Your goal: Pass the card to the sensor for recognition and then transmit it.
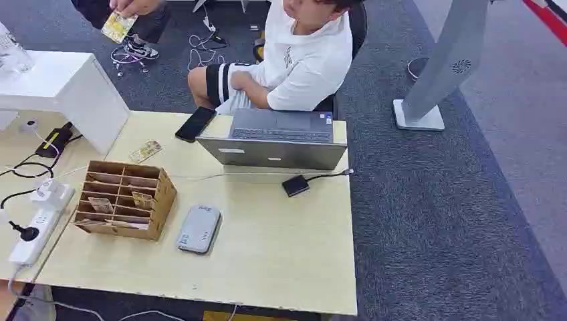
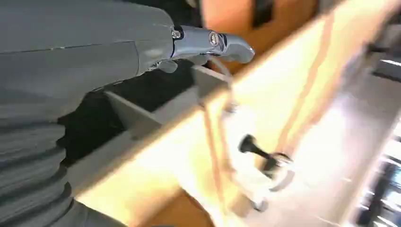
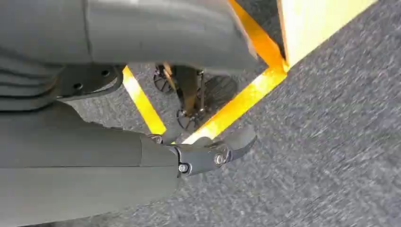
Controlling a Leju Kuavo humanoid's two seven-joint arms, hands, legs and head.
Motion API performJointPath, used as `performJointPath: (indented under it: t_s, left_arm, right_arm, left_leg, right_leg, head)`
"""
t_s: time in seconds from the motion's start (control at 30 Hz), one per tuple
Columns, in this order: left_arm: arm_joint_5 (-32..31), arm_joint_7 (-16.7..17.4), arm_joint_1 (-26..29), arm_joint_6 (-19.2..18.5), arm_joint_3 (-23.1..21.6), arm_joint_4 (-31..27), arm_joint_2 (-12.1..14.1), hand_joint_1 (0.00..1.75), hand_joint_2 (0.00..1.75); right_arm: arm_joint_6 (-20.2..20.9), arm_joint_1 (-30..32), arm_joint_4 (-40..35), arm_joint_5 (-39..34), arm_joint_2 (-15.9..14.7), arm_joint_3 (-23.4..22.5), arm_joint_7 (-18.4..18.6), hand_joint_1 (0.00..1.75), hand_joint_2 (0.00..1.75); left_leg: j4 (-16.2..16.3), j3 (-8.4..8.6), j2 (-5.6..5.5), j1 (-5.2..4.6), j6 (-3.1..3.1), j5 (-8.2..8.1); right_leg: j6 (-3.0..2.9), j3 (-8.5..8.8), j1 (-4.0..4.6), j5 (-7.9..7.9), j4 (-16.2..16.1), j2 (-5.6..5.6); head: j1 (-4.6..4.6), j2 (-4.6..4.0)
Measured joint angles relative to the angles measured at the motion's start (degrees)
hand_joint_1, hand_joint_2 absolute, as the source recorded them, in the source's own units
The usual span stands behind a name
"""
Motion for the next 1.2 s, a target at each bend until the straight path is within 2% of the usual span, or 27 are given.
performJointPath:
  t_s: [0.1, 0.17, 0.2, 0.47, 0.6, 0.83, 1.2]
  left_arm:
    - [0.4, -1.6, 0.4, -0.6, 0.5, -7.3, -0.8, 0.0, 1.75]
    - [-0.1, -2.3, 0.4, -1.6, 1.3, -9.9, -1.1, 0.0, 1.75]
    - [-0.4, -2.4, 0.3, -2.0, 1.7, -10.9, -1.2, 0.0, 1.75]
    - [-8.9, -4.2, -1.4, -10.0, 5.2, -24.3, -2.3, 0.0, 1.75]
    - [-16.0, -4.3, -2.6, -11.5, 5.2, -28.2, -1.3, 0.0, 1.75]
    - [-27.9, -3.5, -4.0, -7.3, 3.6, -29.4, 2.8, 0.0, 1.75]
    - [-45.7, 3.0, -9.6, 1.1, -3.9, -26.2, 11.1, 0.0, 1.75]
  right_arm:
    - [-1.3, 0.0, 0.4, 0.0, 0.6, -0.7, 1.1, 0.0, 1.75]
    - [-1.4, 0.0, 0.6, 0.0, 0.8, -0.8, 1.4, 0.0, 1.75]
    - [-1.4, 0.0, 0.7, 0.0, 0.9, -0.8, 1.7, 0.0, 0.0]
    - [-1.6, -0.2, 1.5, 1.8, 1.7, -0.7, 5.3, 0.0, 0.0]
    - [-2.5, -0.3, 1.8, 3.6, 2.1, -0.4, 7.9, 0.0, 0.0]
    - [-3.1, -0.3, 2.1, 5.6, 2.2, 0.5, 10.9, 0.0, 0.0]
    - [-2.9, -0.7, 2.2, 8.2, 2.4, 2.7, 12.6, 0.0, 0.0]
  left_leg:
    - [0.0, -0.01, -0.01, 0.0, 0.0, 0.0]
    - [0.0, 0.0, -0.01, -0.01, 0.0, 0.0]
    - [0.0, 0.01, 0.0, 0.0, 0.0, 0.0]
    - [0.0, 0.02, 0.0, 0.0, 0.0, 0.01]
    - [0.0, 0.04, 0.0, -0.01, 0.0, 0.01]
    - [0.0, 0.05, 0.06, 0.01, 0.0, 0.01]
    - [0.0, 0.07, 0.09, 0.0, -0.03, 0.04]
  right_leg:
    - [0.0, 0.02, 0.0, 0.0, 0.0, -0.01]
    - [0.0, 0.02, 0.0, 0.0, 0.0, -0.01]
    - [0.0, 0.01, 0.0, 0.0, 0.0, 0.0]
    - [0.0, 0.01, 0.01, 0.0, 0.0, 0.0]
    - [-0.01, 0.01, 0.01, 0.01, 0.0, 0.02]
    - [-0.01, -0.02, 0.01, 0.01, 0.0, 0.04]
    - [-0.04, -0.03, 0.01, 0.05, 0.0, 0.06]
  head:
    - [0.0, 0.0]
    - [-0.02, 0.0]
    - [-0.02, 0.0]
    - [0.04, 0.0]
    - [0.04, 0.0]
    - [0.04, 0.0]
    - [0.04, 0.0]
